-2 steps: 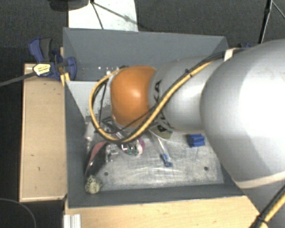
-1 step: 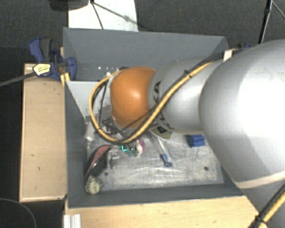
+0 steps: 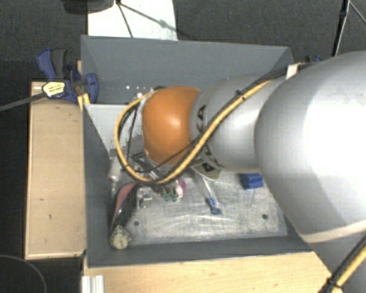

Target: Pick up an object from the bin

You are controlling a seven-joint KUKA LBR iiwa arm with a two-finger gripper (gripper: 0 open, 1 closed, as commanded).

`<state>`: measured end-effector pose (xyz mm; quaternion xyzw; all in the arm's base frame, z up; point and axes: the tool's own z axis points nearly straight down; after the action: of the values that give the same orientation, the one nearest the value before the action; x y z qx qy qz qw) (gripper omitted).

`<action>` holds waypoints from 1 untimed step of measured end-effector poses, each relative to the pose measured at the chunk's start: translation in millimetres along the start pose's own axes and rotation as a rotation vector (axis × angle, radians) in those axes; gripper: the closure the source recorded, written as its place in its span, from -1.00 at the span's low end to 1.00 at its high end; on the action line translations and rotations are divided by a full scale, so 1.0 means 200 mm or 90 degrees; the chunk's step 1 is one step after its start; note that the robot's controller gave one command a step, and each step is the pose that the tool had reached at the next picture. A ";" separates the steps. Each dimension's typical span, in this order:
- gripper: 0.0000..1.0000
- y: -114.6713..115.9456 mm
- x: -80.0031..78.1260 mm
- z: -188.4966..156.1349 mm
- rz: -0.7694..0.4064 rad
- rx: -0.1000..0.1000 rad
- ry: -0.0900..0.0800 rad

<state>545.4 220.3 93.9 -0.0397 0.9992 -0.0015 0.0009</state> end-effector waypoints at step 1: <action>-1.00 0.01 0.00 0.00 0.001 -0.002 0.001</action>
Offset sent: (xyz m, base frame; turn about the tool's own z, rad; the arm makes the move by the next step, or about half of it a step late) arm 0.0000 0.0000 0.0000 0.0000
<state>544.5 222.1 93.8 -0.0388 0.9992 0.0000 0.0001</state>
